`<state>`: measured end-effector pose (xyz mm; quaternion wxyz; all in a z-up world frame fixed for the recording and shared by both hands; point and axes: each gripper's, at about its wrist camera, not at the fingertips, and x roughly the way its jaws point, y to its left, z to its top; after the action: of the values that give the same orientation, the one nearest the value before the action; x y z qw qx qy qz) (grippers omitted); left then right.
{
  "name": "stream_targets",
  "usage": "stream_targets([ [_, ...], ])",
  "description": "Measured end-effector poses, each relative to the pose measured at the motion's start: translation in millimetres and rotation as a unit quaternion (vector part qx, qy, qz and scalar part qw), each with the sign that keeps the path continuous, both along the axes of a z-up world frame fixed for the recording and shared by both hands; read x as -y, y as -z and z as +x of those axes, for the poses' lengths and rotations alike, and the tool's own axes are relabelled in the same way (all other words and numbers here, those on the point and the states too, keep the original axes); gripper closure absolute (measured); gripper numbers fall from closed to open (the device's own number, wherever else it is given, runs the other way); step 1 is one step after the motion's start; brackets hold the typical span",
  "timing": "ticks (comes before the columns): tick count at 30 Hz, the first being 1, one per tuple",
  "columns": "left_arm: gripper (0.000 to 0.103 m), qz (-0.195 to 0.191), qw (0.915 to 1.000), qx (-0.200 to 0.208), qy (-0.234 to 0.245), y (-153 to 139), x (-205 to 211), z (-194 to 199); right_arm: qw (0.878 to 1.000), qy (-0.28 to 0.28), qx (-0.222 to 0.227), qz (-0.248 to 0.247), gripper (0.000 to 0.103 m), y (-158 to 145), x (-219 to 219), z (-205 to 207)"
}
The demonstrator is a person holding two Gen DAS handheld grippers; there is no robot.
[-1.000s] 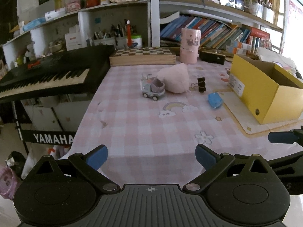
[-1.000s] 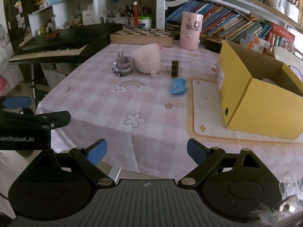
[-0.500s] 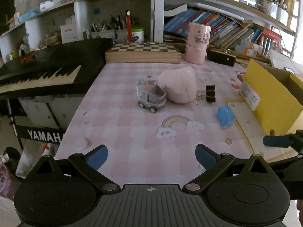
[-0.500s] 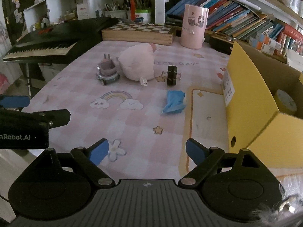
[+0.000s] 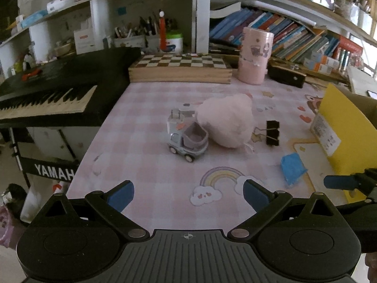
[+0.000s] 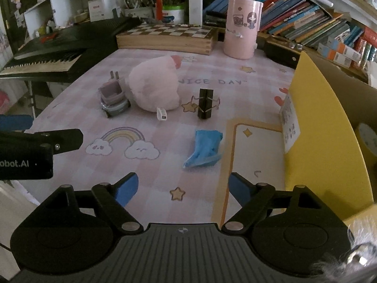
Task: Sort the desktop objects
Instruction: 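Move both tools toward the blue object and grey toy car on the table, then grasp the blue object with the right tool while the left tool grasps the grey toy car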
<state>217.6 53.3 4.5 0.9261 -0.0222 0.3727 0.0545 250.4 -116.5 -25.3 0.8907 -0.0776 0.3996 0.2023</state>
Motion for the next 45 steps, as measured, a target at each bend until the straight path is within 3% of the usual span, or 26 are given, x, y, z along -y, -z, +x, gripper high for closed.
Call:
stream_targets([
  [6, 0.003, -0.003, 1.0, 0.001, -0.008, 0, -1, 15, 1.0, 0.008, -0.002, -0.005, 0.029, 5, 1, 20],
  [18, 0.007, 0.01, 0.9997, 0.012, -0.02, 2, -2, 46, 1.0, 0.0, -0.008, -0.002, 0.031, 8, 3, 45],
  [28, 0.012, 0.017, 0.9996, -0.008, -0.022, 20, -1, 87, 1.0, -0.009, -0.022, -0.008, 0.04, 15, 3, 57],
  [36, 0.023, 0.011, 0.9985, -0.039, -0.038, 38, -5, 112, 1.0, -0.012, -0.027, -0.008, 0.048, 19, 3, 65],
  [43, 0.041, 0.008, 0.998, -0.051, -0.036, 46, -6, 119, 0.999, -0.025, -0.018, -0.011, 0.067, 19, 1, 69],
  [45, 0.041, 0.009, 0.9982, -0.048, -0.035, 46, -5, 118, 0.999, -0.033, -0.015, -0.012, 0.074, 18, 0, 68],
])
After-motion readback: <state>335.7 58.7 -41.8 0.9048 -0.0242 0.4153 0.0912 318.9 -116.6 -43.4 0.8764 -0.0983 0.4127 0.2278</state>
